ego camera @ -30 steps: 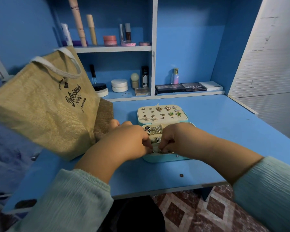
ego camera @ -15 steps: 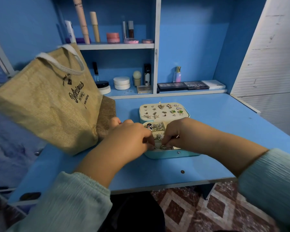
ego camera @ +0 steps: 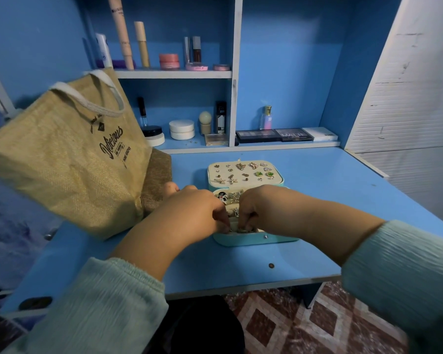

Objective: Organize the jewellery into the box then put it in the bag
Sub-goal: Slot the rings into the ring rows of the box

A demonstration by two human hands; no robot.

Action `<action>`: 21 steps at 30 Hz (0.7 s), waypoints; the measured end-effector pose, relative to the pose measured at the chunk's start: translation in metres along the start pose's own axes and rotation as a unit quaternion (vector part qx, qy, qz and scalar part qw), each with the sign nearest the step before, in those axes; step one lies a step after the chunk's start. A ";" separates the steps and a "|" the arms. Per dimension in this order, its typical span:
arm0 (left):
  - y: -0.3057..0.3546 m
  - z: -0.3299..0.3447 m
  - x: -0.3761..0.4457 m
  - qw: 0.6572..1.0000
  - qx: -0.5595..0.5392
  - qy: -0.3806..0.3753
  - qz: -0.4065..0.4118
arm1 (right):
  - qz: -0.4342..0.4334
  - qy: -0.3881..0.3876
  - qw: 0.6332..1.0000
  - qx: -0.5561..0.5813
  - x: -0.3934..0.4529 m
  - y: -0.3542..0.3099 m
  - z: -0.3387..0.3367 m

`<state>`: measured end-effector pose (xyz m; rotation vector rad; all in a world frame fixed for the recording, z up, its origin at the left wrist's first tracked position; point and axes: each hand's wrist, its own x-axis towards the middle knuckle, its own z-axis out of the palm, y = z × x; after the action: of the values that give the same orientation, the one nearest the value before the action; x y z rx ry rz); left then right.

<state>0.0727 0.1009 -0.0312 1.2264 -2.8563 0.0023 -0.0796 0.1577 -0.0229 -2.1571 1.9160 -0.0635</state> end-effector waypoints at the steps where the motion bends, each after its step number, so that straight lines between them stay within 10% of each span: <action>1: 0.000 0.000 0.000 1.000 0.001 -0.002 0.000 | -0.004 -0.002 1.000 0.004 0.000 0.000 0.000; 21: -0.002 0.003 -0.003 1.000 -0.022 0.018 0.002 | 0.023 -0.043 0.999 0.001 -0.003 -0.007 -0.015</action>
<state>0.0758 0.1018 -0.0341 1.2005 -2.8132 -0.0386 -0.0759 0.1586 -0.0070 -2.0782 1.9153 0.0339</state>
